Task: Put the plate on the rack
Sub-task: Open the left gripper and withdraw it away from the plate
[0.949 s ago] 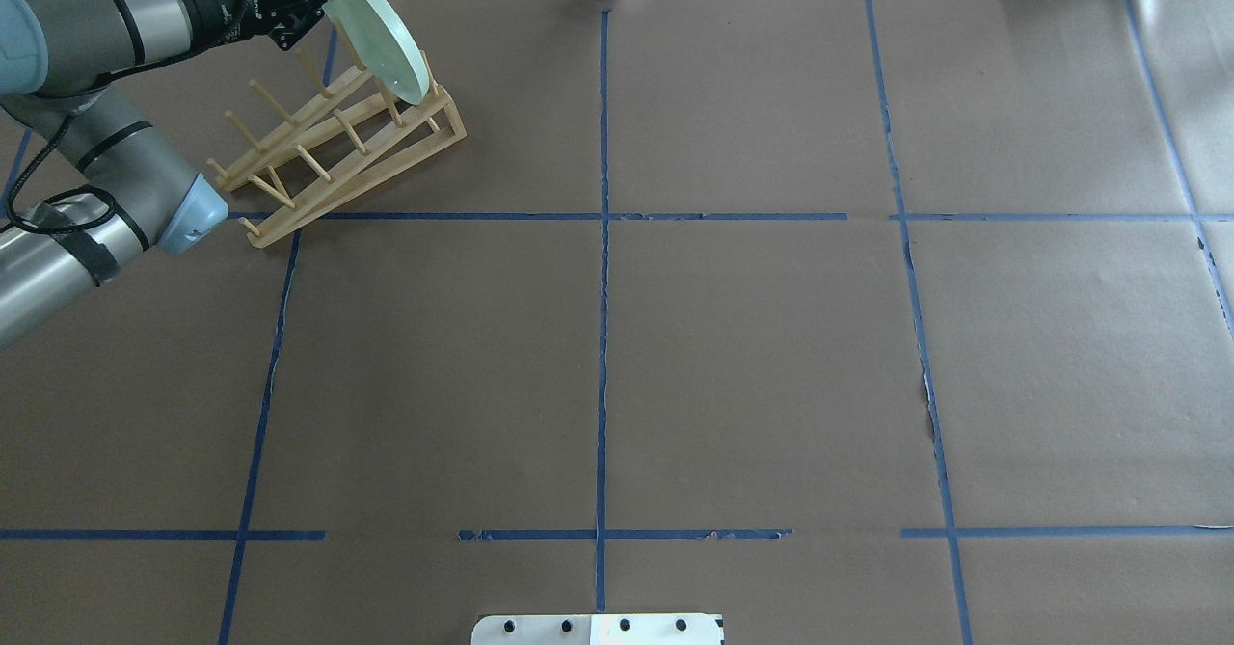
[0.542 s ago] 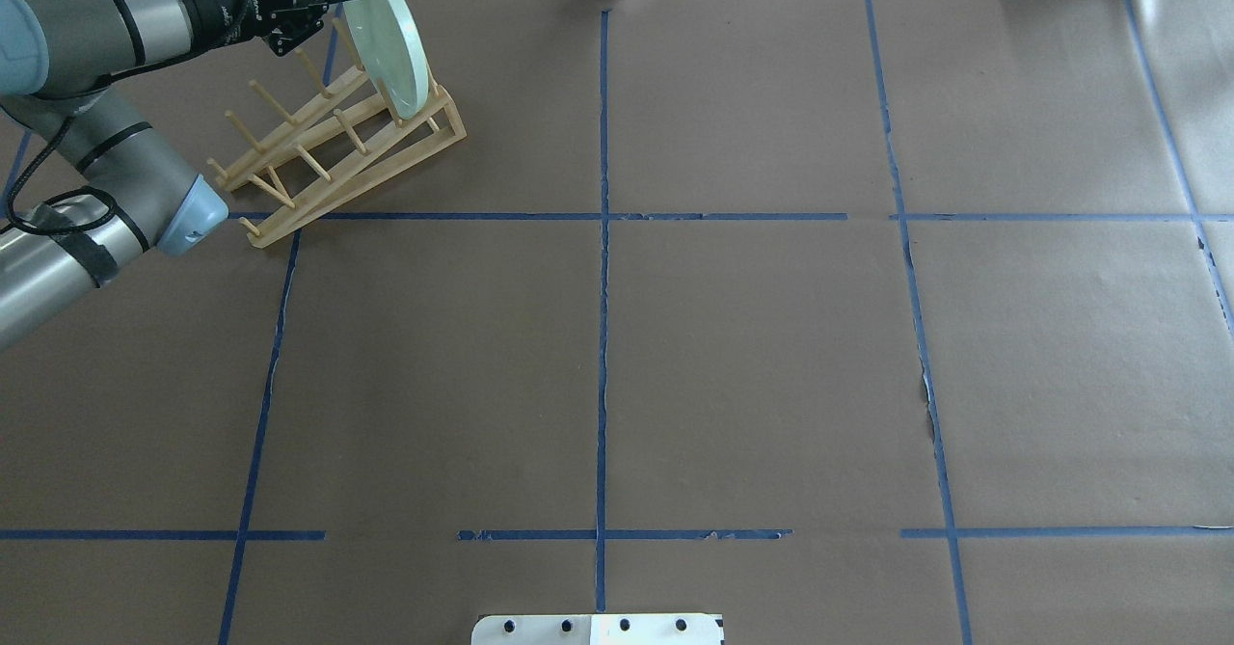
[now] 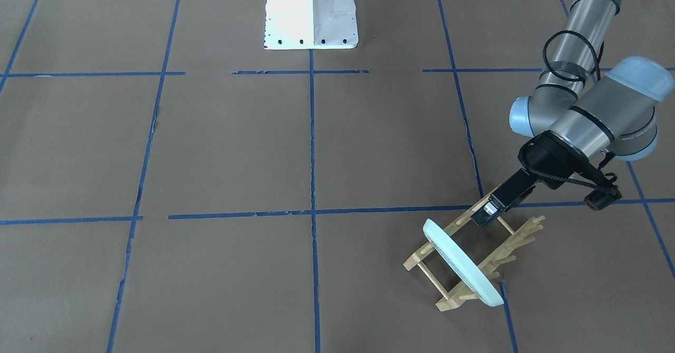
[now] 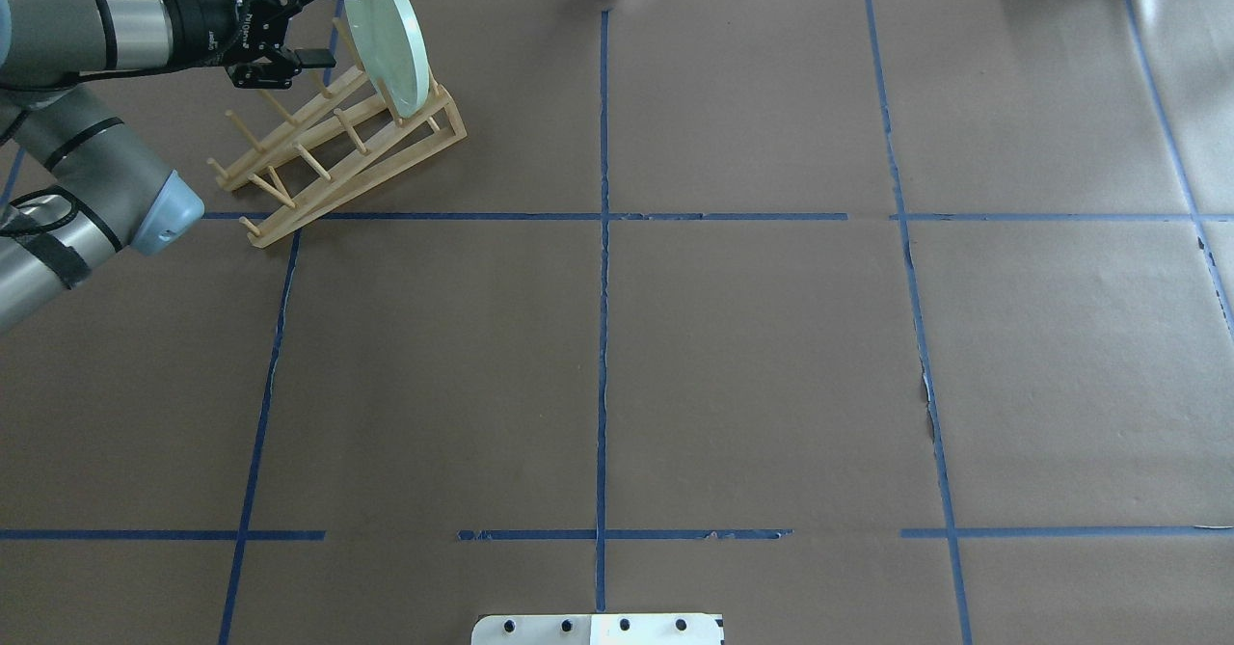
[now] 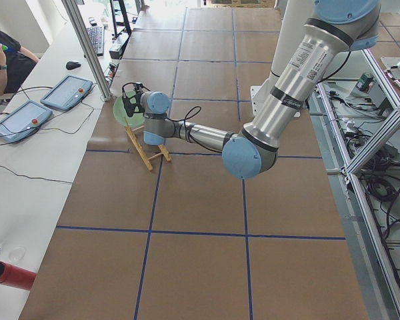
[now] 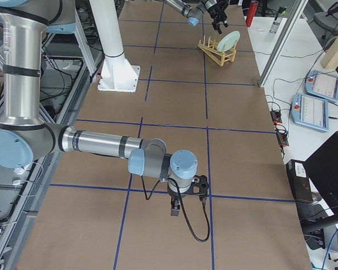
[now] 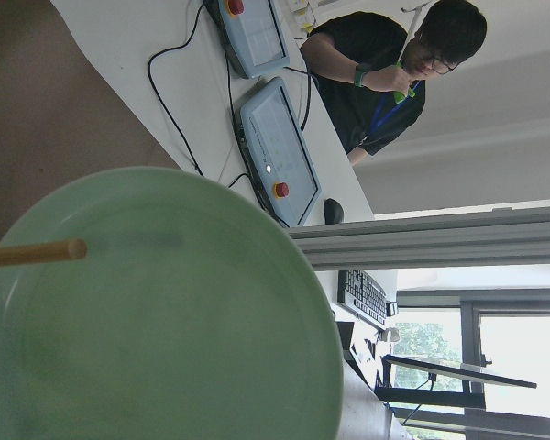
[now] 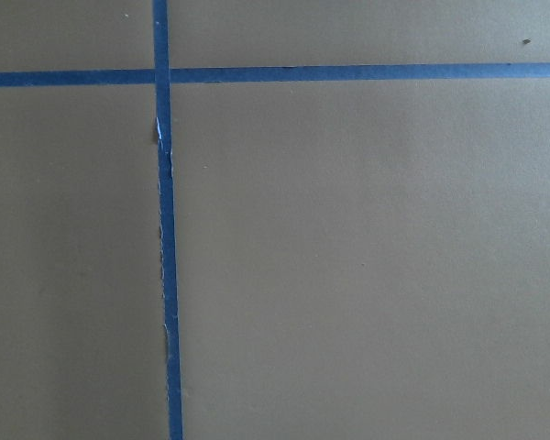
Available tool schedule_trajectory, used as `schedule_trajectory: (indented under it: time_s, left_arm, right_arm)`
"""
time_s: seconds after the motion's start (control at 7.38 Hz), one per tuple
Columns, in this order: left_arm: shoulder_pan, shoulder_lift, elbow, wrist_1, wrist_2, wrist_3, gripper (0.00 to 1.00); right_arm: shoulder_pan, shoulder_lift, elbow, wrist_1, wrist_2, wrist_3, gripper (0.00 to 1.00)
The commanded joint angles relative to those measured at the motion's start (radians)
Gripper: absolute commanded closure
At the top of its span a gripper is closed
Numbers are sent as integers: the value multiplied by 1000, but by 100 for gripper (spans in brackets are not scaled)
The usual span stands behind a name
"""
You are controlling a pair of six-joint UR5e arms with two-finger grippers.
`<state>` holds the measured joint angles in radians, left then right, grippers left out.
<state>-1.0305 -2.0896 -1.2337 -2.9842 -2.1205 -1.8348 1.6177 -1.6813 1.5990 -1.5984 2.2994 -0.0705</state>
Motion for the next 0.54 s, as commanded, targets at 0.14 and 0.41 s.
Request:
schedule_trajectory:
  time_s: [0.14,0.41]
  left_arm:
    - [-81,129,-177,501,-185,494,0]
    - [-126,241,-225,675,-185,885,0]
  right_arm:
    - [1,0,1,0,0,0,0]
    - [1,0,-1,0,0,0,0]
